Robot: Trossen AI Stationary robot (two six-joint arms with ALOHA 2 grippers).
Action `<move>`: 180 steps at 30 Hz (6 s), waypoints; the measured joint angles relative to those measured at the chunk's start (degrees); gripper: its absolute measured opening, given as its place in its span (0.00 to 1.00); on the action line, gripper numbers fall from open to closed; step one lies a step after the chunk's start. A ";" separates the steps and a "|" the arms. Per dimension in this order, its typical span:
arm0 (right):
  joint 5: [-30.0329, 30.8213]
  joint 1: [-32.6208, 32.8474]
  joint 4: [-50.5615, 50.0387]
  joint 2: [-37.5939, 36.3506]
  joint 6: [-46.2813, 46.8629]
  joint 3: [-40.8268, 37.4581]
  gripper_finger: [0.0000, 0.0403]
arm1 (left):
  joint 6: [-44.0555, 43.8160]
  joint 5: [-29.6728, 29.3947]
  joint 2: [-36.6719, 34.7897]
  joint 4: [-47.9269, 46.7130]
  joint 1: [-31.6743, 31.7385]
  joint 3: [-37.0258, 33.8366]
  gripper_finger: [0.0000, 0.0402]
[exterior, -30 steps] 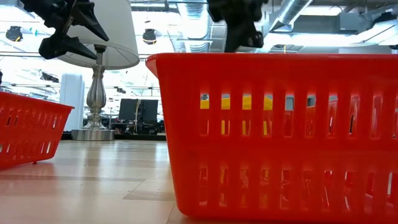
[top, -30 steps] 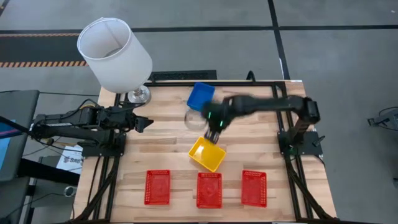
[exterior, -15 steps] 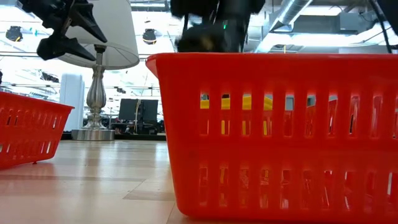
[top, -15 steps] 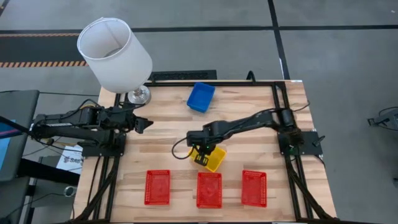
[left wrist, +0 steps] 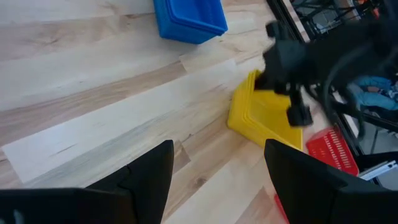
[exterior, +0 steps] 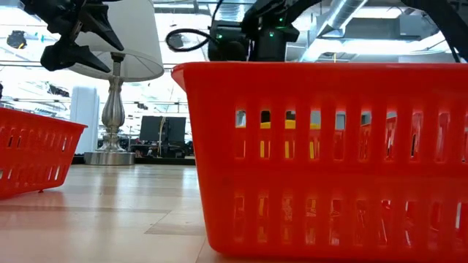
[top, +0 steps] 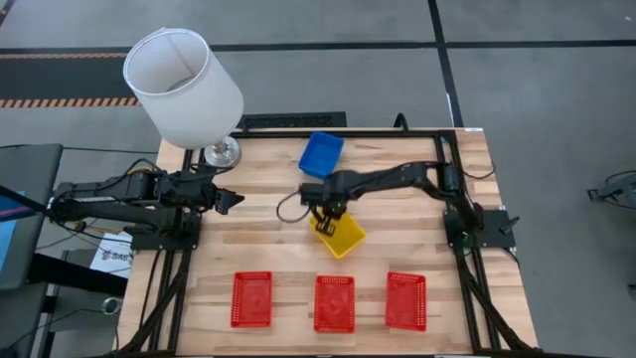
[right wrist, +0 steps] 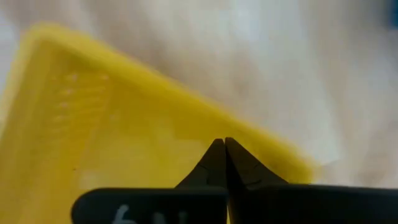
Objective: Stack baskets by color
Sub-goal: Adjust the stacked yellow bins, then stack the right red bin on the middle red bin
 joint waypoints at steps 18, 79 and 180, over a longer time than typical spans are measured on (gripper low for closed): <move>0.60 -8.20 -10.97 -1.96 -5.25 7.04 0.06 | 1.13 1.03 0.02 -0.31 0.00 0.00 0.60; -13.02 49.32 2.86 -18.97 111.04 -30.31 0.04 | 0.98 7.12 0.06 1.29 -0.02 0.00 0.60; 5.15 40.43 10.34 -7.58 94.18 -5.30 0.25 | 1.57 7.07 0.06 1.20 -0.02 0.00 0.60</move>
